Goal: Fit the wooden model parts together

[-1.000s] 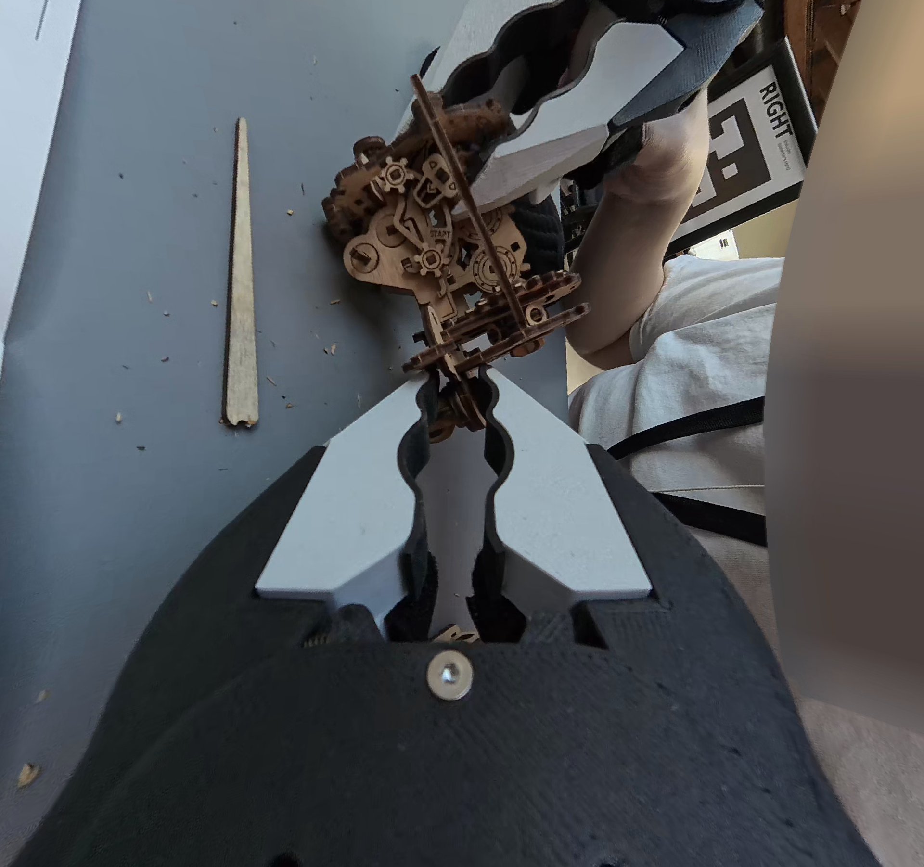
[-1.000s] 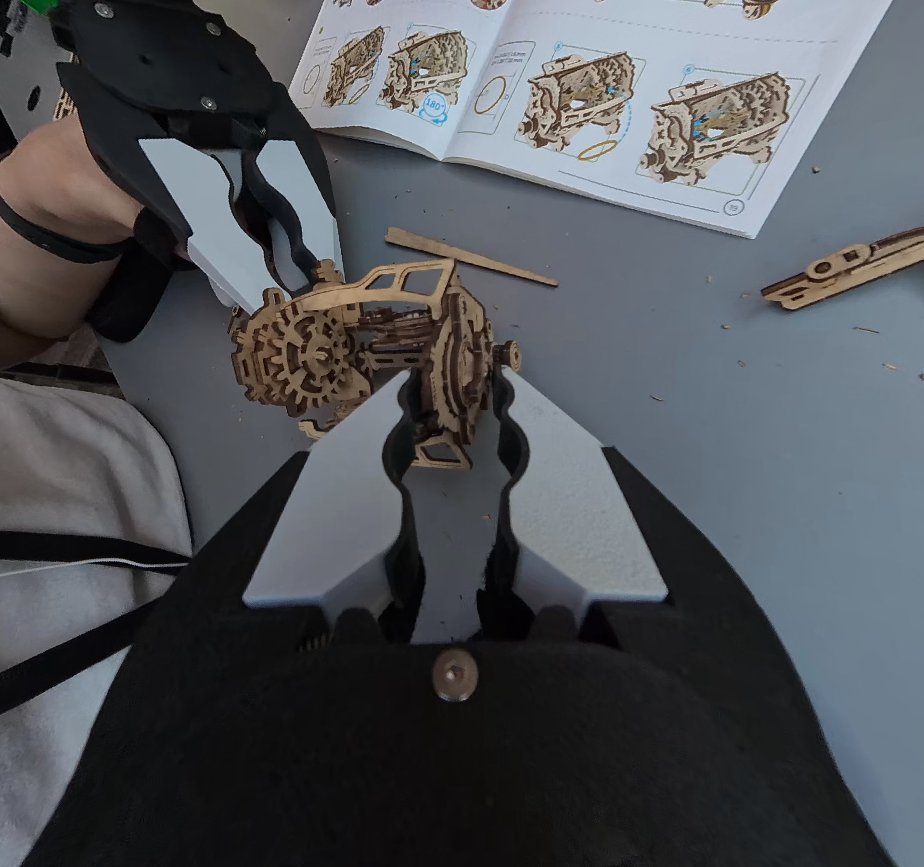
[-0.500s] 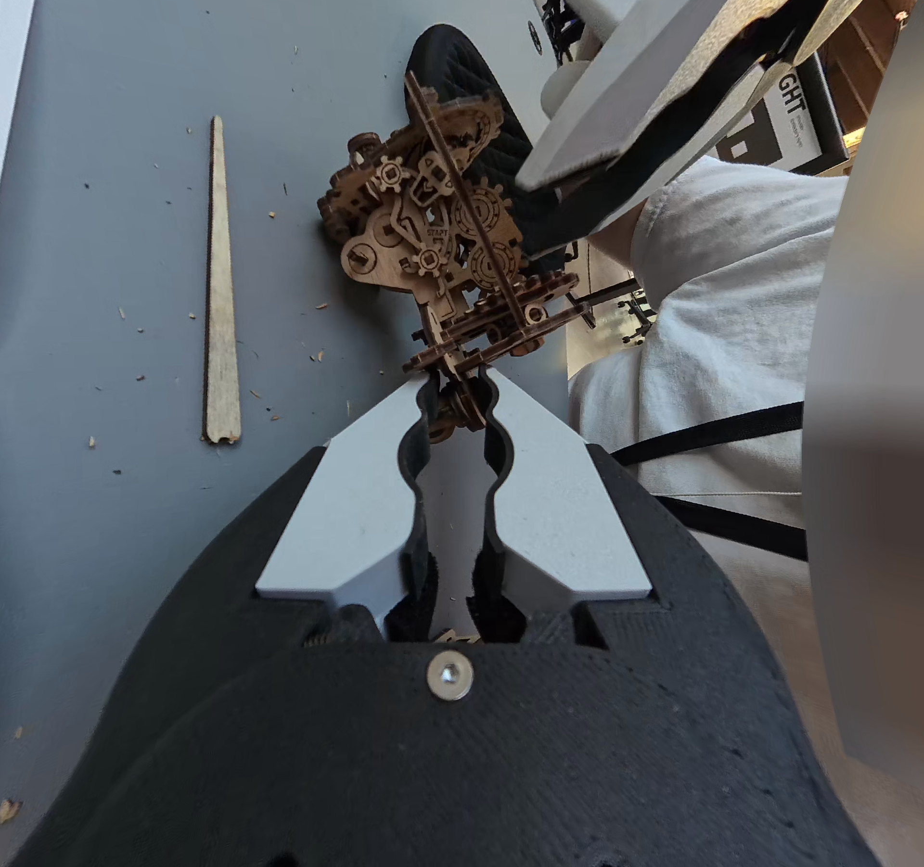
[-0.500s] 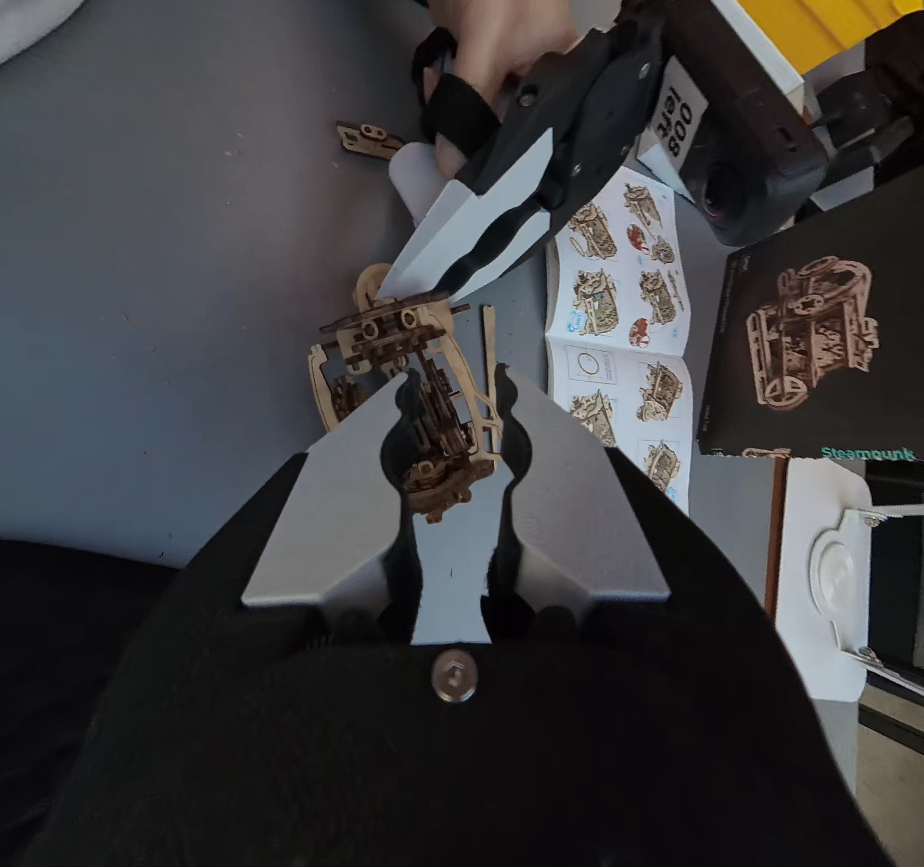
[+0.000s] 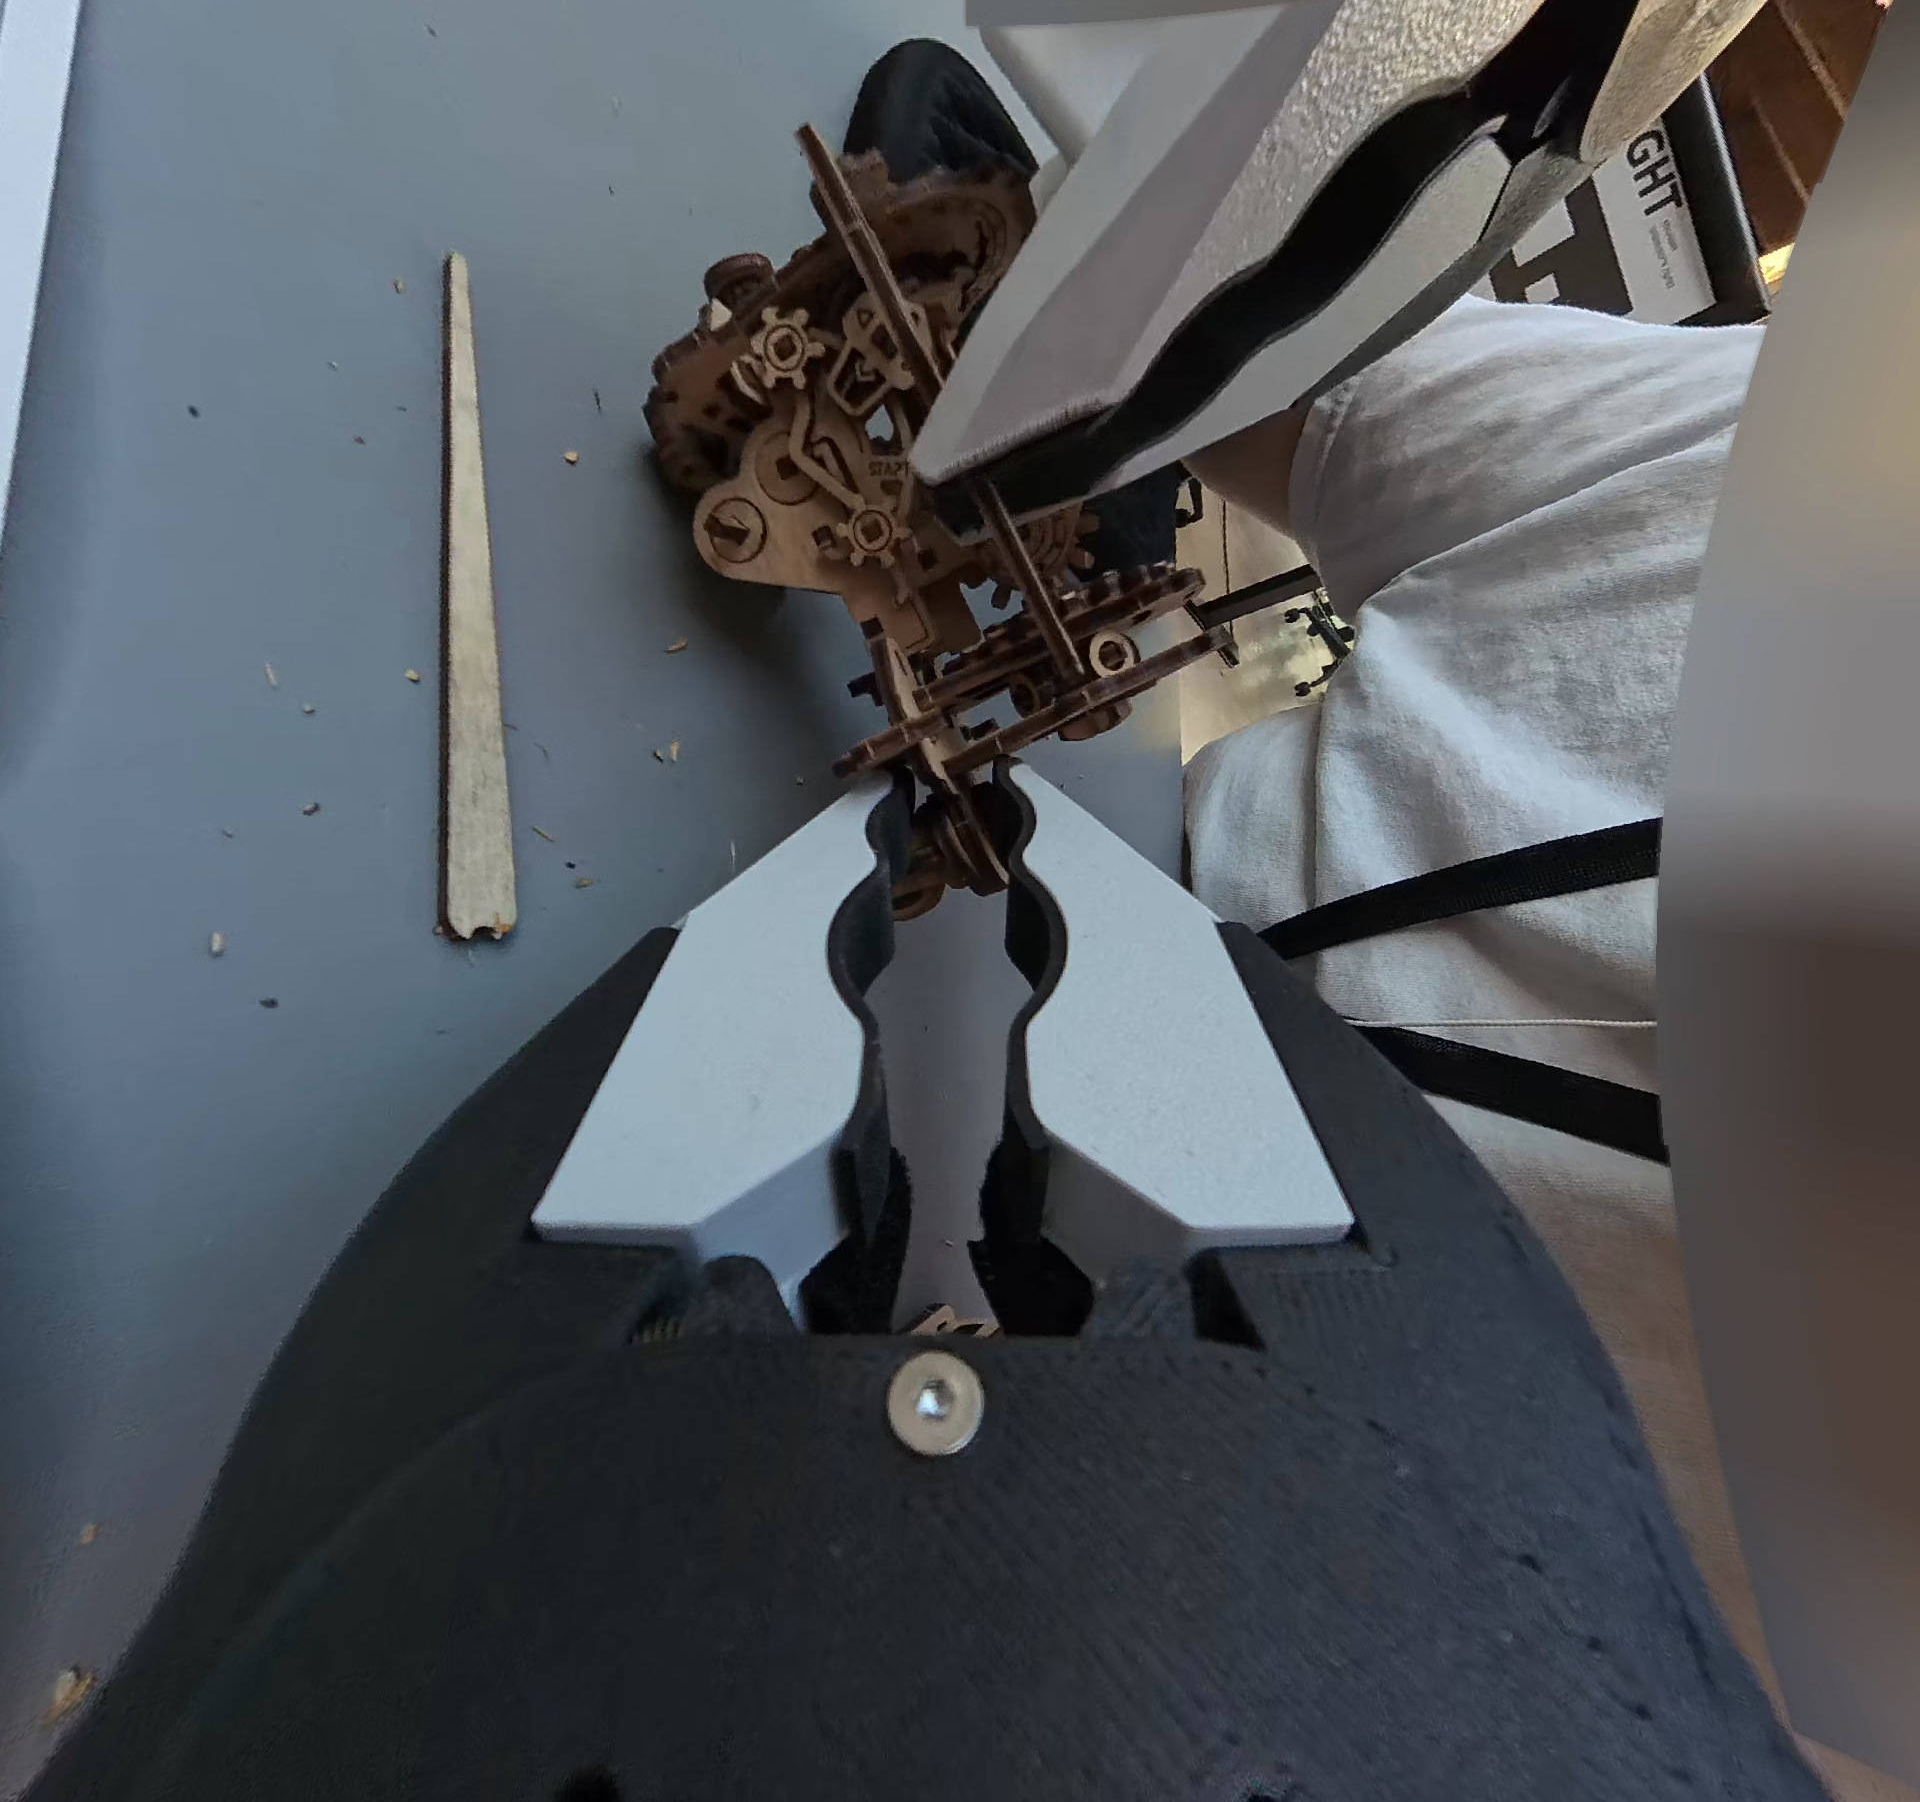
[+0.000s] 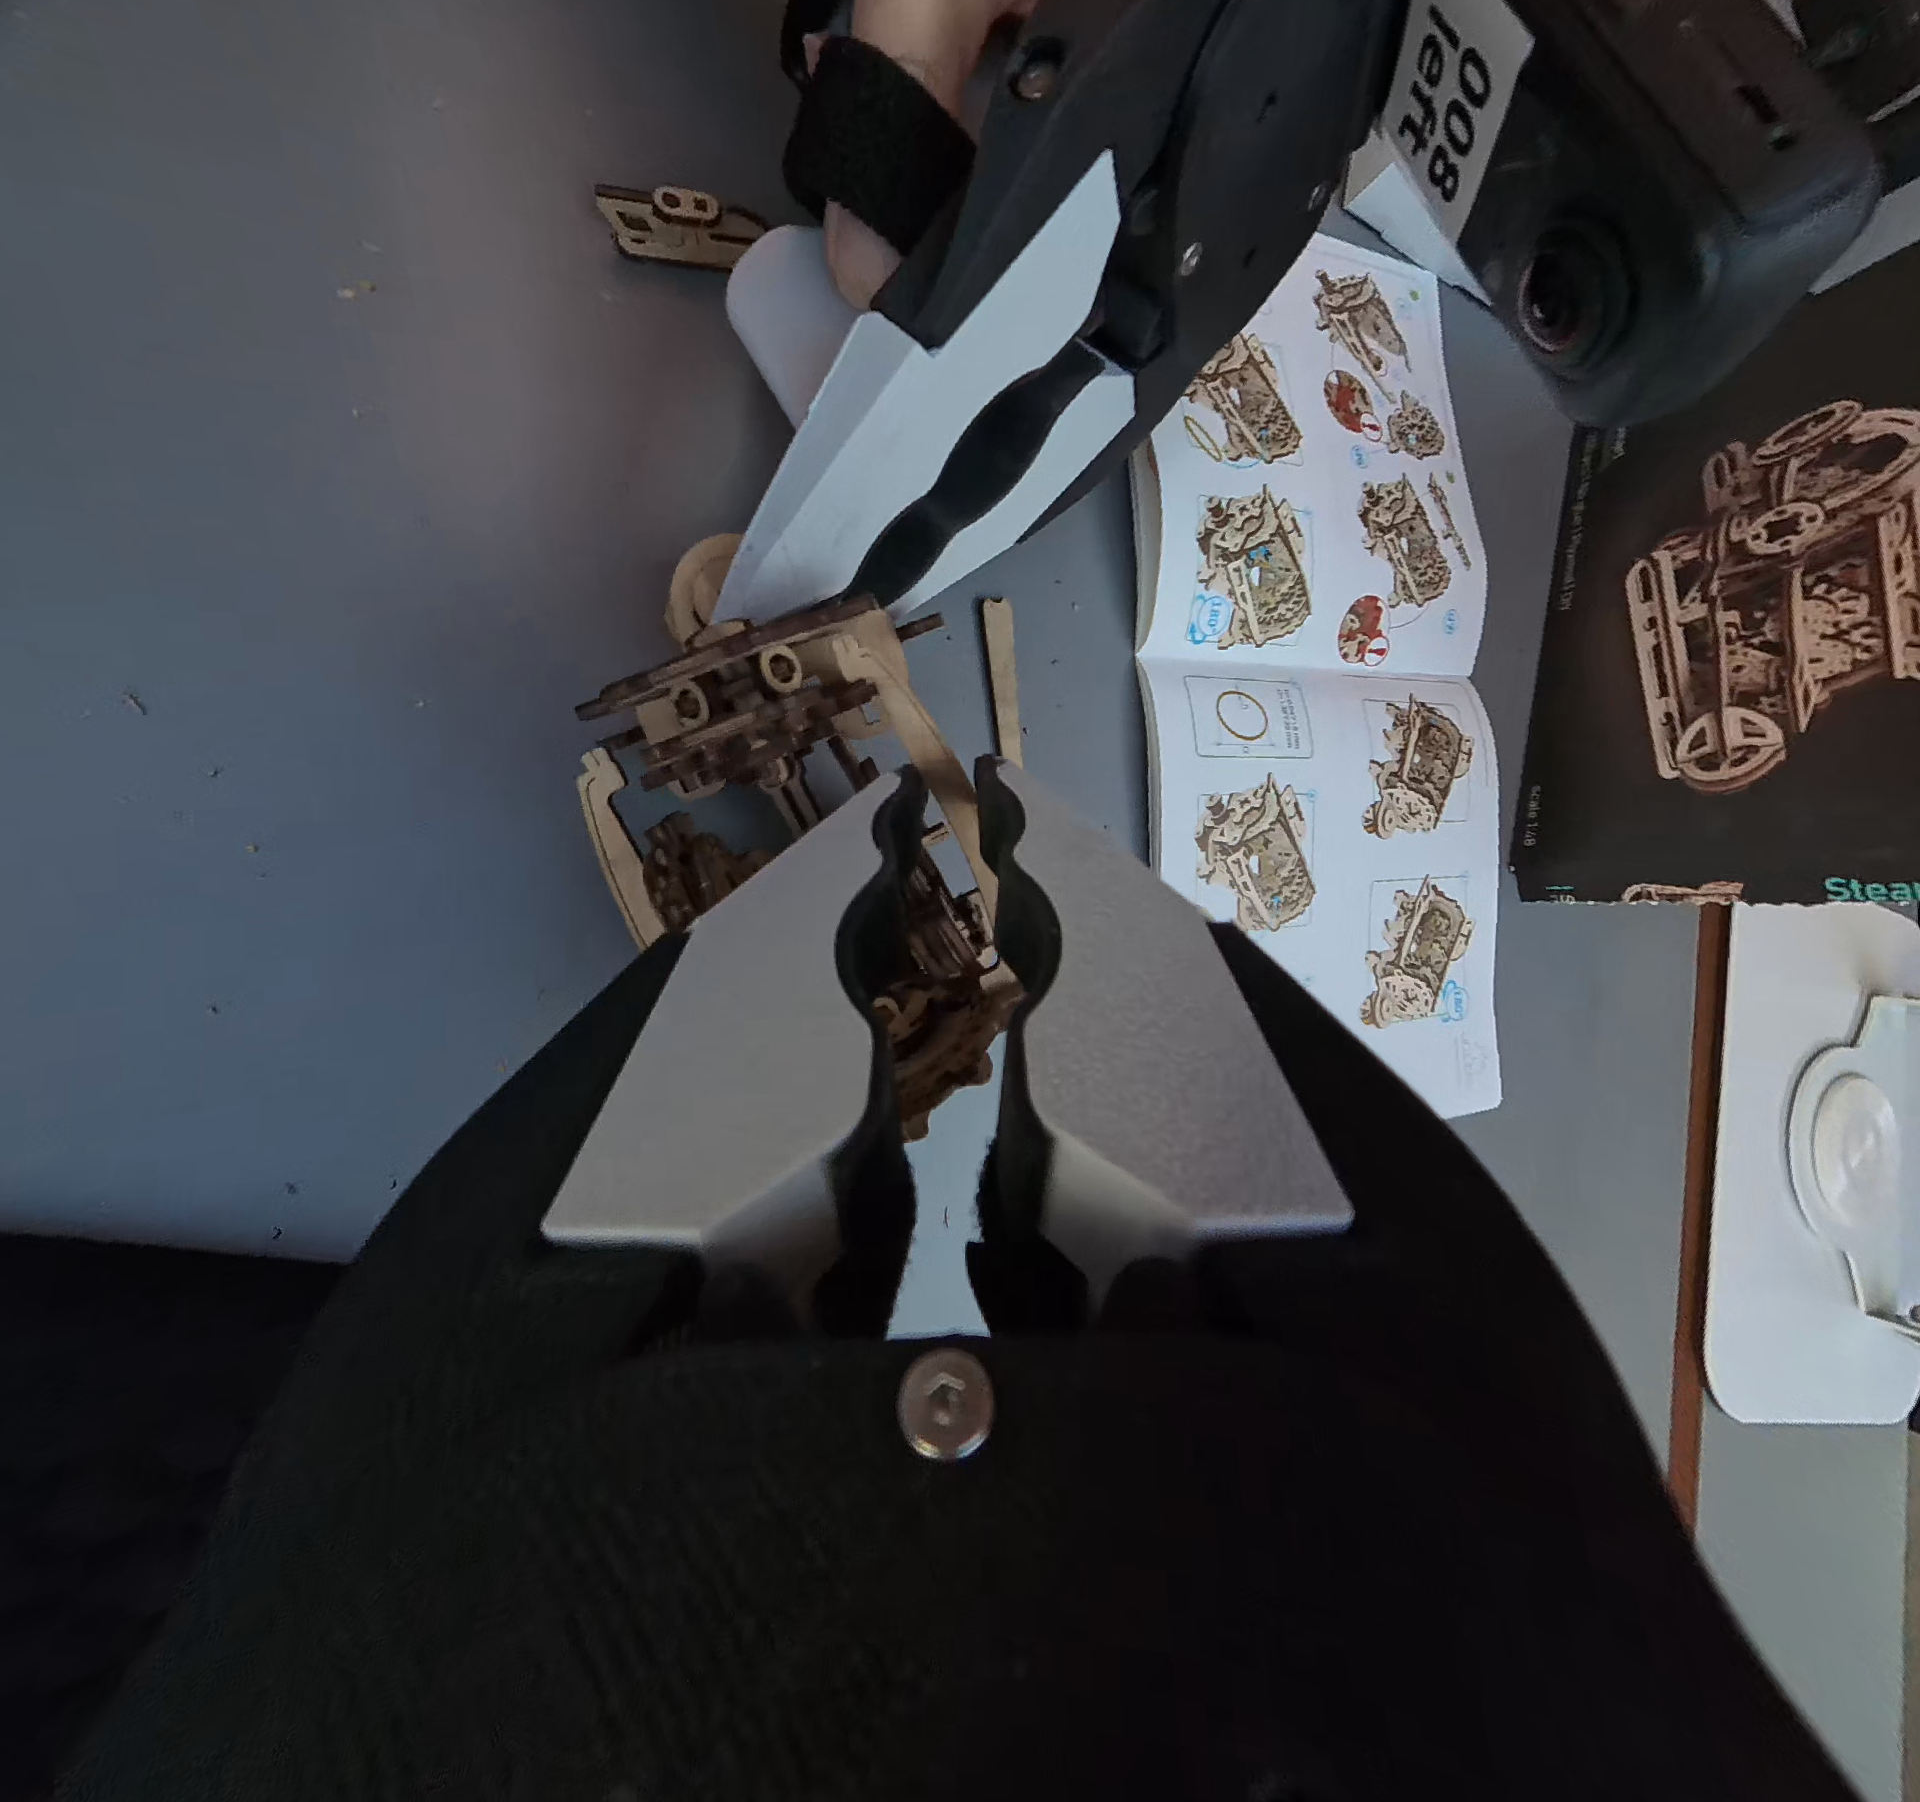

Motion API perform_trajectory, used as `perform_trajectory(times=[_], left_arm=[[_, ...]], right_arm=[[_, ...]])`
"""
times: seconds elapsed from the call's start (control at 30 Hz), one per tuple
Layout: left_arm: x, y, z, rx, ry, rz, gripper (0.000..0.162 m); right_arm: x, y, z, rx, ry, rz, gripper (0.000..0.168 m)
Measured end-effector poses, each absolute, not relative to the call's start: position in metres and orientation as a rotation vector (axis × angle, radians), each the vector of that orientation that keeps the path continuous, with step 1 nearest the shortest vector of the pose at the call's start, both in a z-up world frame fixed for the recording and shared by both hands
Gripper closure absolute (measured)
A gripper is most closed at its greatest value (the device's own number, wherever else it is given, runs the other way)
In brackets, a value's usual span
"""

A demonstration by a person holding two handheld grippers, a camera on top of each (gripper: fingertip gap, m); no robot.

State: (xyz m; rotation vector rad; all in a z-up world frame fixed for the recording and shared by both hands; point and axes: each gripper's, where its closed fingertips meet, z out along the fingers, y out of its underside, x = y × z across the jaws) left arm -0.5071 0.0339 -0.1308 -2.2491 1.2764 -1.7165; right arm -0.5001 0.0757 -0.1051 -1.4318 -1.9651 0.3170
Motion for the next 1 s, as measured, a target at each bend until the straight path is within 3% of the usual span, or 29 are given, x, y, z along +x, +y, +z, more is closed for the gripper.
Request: perform_trajectory(times=[1.0], left_arm=[[-0.5007, 0.0384, -0.1271, -2.285, 1.182, -1.780, 0.148]], right_arm=[[-0.4972, 0.0802, -0.1038, -1.534, -1.906, 0.398, 0.159]])
